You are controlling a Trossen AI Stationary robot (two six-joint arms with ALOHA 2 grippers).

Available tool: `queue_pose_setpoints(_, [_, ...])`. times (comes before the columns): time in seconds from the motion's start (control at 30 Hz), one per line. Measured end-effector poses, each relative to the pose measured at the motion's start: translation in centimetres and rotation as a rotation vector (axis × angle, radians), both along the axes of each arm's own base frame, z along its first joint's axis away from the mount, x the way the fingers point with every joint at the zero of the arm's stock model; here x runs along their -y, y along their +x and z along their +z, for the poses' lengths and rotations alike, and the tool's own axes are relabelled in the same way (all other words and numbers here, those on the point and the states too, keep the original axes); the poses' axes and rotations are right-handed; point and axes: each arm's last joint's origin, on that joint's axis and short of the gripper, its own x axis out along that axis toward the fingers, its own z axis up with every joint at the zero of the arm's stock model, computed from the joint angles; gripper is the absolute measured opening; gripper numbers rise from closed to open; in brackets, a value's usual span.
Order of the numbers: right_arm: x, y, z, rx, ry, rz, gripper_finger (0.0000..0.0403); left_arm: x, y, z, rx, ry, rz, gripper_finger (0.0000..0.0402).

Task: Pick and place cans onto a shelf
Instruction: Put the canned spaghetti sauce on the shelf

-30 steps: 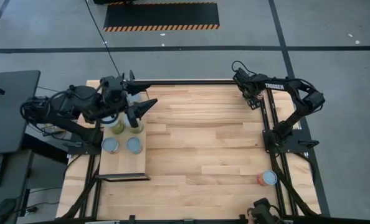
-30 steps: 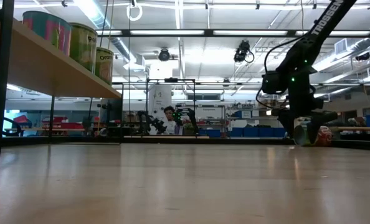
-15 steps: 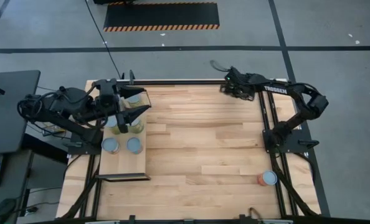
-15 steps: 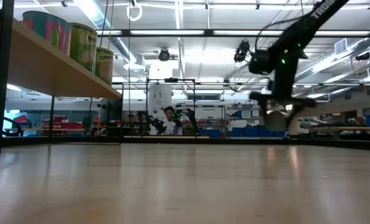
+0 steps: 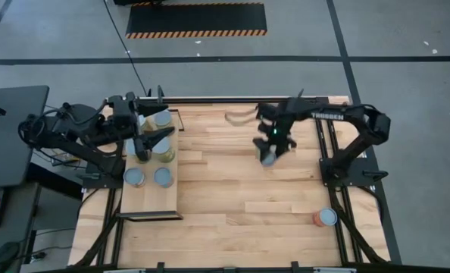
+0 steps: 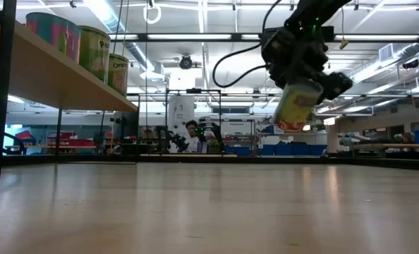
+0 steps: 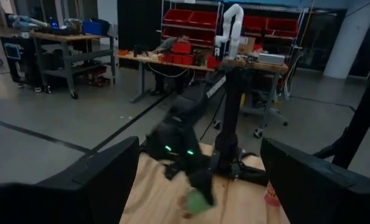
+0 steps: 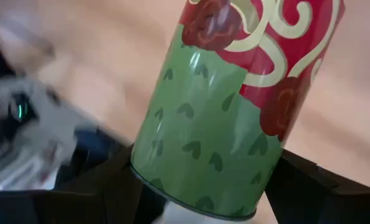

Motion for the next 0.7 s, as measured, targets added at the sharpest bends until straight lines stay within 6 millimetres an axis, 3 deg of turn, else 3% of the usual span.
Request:
queue_pose_setpoints(0.2, [-5.7, 0.0, -3.4, -0.084, 0.251, 0.114, 0.0288, 0.0, 0.0, -0.1, -0.012, 0.002, -0.002, 0.0343])
queue_pose_setpoints(0.37, [-9.2, -0.8, -7.1, -0.165, 0.409, 0.117, 0.0288, 0.1, 0.0, -0.1, -0.012, -0.003, -0.026, 0.0343])
queue_pose_setpoints(0.5, [-11.0, -1.4, -9.2, -0.204, 0.466, 0.100, 0.0289, 0.1, 0.0, -0.1, -0.010, -0.005, -0.026, 0.0343])
queue_pose_setpoints(0.7, [-11.8, -2.1, -10.2, -0.252, 0.455, 0.086, 0.0300, 0.1, 0.0, -0.1, -0.010, -0.005, -0.026, 0.0343])
